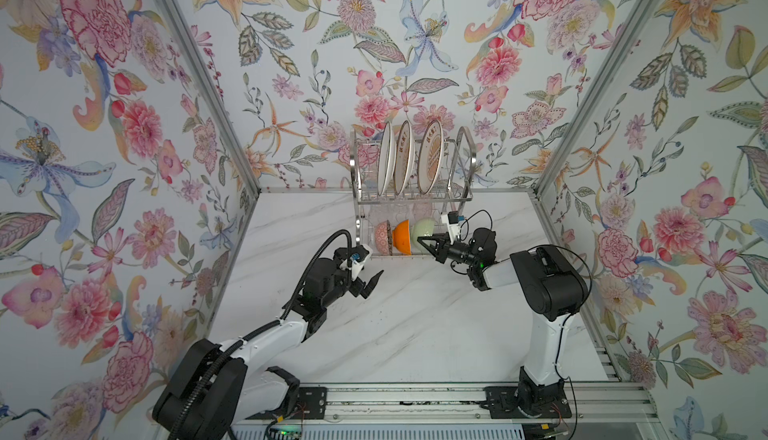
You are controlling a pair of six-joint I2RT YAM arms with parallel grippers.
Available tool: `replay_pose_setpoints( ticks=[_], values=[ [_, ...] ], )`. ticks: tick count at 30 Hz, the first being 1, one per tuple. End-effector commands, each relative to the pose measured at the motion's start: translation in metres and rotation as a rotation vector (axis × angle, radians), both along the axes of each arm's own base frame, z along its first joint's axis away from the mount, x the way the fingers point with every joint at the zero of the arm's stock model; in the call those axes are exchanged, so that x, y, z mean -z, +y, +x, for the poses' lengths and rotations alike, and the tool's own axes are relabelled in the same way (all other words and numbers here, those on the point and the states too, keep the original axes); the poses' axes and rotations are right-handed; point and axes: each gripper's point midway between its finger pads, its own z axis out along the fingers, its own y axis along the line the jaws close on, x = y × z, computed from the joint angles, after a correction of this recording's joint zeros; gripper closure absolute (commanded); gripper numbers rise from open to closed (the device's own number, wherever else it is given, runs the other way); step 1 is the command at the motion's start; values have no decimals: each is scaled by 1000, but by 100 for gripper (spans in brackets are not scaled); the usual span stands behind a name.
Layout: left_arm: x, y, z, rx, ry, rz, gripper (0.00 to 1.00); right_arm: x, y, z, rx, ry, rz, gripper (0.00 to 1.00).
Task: Unload the mixed dishes from the dish rack
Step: 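Close the right gripper on the rim of the pale green bowl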
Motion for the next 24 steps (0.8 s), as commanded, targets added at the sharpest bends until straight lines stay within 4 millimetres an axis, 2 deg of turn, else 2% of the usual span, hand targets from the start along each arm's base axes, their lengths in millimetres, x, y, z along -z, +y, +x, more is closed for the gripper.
replay_pose_setpoints(
  ticks=[1, 13, 24],
  values=[
    [-17, -7, 5, 7, -49, -15, 1, -44, -9, 15, 58, -189, 71, 100],
    [-19, -5, 4, -2, -59, -16, 1, -61, -9, 13, 51, -206, 139, 100],
    [-21, -4, 1, -6, -64, -20, 1, -84, -8, 10, 45, -251, 193, 100]
  ],
)
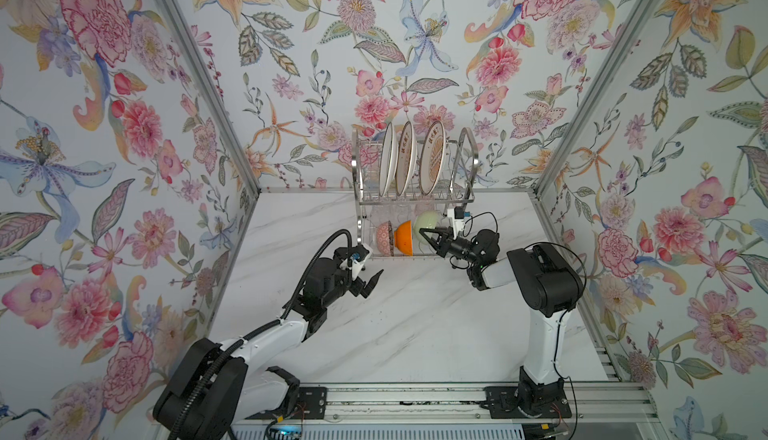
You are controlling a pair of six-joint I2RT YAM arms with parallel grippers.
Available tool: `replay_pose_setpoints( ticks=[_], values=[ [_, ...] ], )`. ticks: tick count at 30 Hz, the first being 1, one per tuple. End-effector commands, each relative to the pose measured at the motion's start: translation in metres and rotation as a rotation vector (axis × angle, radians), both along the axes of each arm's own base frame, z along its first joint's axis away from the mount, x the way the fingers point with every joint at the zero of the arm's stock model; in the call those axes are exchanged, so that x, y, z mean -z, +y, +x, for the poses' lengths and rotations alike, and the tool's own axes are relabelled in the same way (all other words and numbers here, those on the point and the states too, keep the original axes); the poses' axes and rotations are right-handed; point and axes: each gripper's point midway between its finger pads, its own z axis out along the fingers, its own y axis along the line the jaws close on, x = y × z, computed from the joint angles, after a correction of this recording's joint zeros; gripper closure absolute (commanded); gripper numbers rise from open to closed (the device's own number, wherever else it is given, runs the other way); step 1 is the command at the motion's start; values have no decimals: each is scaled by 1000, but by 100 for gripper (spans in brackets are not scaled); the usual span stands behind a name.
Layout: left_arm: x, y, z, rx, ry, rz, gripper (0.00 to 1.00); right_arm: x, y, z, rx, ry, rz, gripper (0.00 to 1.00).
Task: Unload the mixed dishes from the dish rack
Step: 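Close the right gripper on the rim of the pale green bowl, then lift the pale green bowl out of the rack toward the robot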
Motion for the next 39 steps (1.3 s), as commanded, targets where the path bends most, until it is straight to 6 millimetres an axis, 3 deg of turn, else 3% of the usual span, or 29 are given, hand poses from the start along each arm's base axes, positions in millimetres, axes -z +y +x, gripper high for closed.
replay_pose_setpoints(
  ticks=[1, 11, 27, 36, 39],
  values=[
    [-20, -4, 1, -1, -61, -20, 1, -52, -4, -2, 18, -195, 64, 100],
    [-26, -3, 0, 0, -79, -30, 1, -62, -6, -11, 37, -228, 58, 100],
    [-67, 7, -11, -30, -156, -117, 1, -68, -17, -47, 85, -266, -22, 100],
    [-99, 49, -27, -158, -203, -153, 1, -58, -12, -89, 85, -260, -169, 100],
    [-115, 82, -23, -311, -212, -221, 1, -57, -21, -103, 133, -239, -191, 100]
  ],
)
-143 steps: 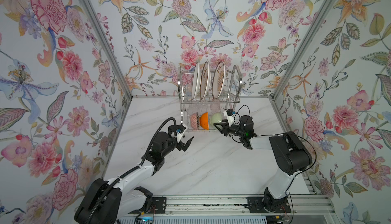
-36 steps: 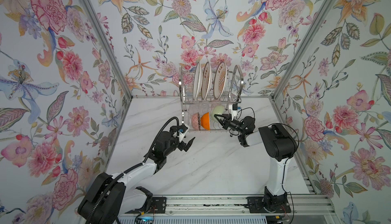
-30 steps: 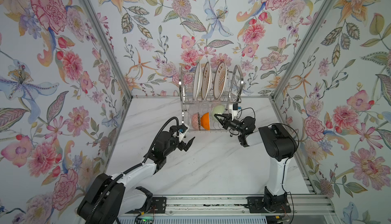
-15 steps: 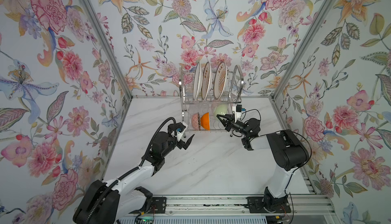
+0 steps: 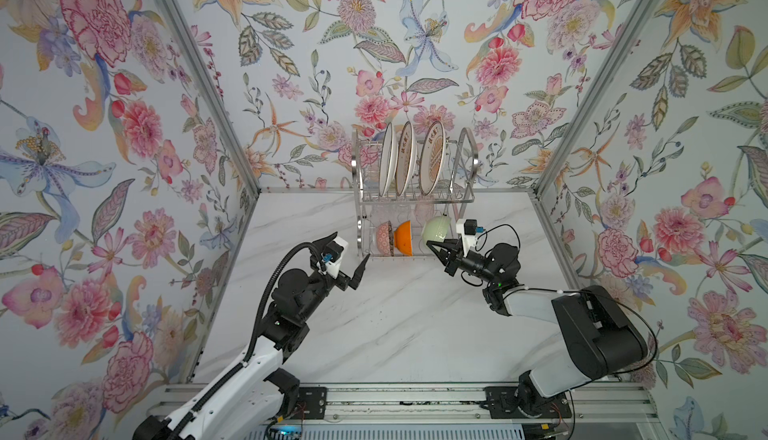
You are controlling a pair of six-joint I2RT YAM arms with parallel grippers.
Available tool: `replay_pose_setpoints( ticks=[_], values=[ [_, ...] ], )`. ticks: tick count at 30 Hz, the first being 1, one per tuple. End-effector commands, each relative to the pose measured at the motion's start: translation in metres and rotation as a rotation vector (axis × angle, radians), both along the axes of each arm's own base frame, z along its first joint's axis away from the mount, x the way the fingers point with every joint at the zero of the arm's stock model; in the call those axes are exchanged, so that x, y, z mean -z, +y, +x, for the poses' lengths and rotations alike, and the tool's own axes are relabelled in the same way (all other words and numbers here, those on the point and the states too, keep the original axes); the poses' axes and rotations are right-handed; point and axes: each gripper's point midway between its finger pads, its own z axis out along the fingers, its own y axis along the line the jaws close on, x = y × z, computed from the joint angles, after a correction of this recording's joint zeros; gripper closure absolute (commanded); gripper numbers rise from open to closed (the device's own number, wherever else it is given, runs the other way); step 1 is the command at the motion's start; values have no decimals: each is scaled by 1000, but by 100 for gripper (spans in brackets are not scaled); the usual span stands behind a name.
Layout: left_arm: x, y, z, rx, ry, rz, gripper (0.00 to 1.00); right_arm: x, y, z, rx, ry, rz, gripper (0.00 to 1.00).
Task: Unload the mixed dishes from the dish rack
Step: 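Lift the pale green bowl out of the rack toward the robot, then lower the green bowl onto the table and open the right gripper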
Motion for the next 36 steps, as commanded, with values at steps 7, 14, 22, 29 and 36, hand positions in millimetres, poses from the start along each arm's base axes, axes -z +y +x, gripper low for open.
replay_pose_setpoints(
  ticks=[7, 14, 22, 29, 36],
  values=[
    [-10, 76, 18, -276, 105, -153, 1, 10, -2, -39, 56, -50, -331, 100],
    [10, 111, 53, -408, 276, -150, 1, 12, 21, -66, -46, -120, -619, 100],
    [20, 130, 85, -469, 403, -184, 1, 40, 60, -105, -226, -217, -927, 100],
    [33, 136, 96, -485, 454, -216, 1, 60, 98, -118, -365, -285, -1027, 100],
    [56, 148, 99, -532, 548, -230, 1, 89, 126, -125, -475, -355, -1189, 100]
  ],
)
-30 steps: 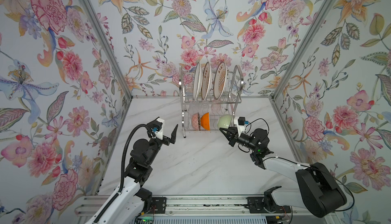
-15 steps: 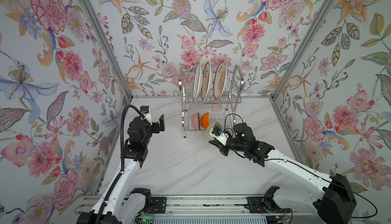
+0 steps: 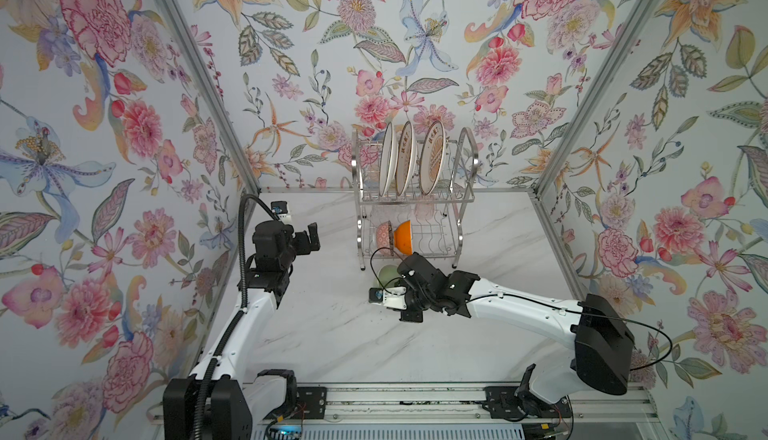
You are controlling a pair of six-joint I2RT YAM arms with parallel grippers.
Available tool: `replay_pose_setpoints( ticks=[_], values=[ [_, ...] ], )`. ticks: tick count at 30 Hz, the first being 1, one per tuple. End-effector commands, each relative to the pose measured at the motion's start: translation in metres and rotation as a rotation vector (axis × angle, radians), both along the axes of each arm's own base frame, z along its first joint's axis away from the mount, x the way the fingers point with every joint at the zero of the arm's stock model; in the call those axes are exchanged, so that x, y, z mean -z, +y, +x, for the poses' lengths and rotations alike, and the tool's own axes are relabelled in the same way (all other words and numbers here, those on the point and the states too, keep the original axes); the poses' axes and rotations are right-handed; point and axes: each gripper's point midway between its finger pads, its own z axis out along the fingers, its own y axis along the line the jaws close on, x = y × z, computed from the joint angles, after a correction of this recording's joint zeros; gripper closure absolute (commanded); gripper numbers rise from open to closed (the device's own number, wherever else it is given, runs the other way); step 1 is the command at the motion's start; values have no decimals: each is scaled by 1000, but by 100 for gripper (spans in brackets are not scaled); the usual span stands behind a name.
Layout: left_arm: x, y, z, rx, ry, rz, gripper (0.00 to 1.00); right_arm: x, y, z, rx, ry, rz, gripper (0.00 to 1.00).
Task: Unload the mixed dishes from the dish rack
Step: 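Lower the green bowl onto the table and open the right gripper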
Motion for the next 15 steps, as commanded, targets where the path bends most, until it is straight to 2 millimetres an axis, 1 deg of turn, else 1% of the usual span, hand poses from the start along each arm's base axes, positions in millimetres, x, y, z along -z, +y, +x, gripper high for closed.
replay_pose_setpoints(
  ticks=[1, 4, 8, 12, 15],
  values=[
    [3, 7, 1, -26, 33, -36, 0, -8, 13, 7, -67, -91, -39, 100],
    [15, 13, -1, -55, 58, -29, 1, 1, 21, 5, -117, -110, -80, 100],
    [26, 17, -2, -64, 80, -2, 1, 14, 33, 6, -168, -139, -146, 100],
    [31, 21, -2, -74, 98, 23, 1, 24, 44, 7, -202, -144, -189, 100],
    [34, 24, -2, -86, 113, 35, 1, 28, 52, 6, -225, -140, -190, 100]
  ],
)
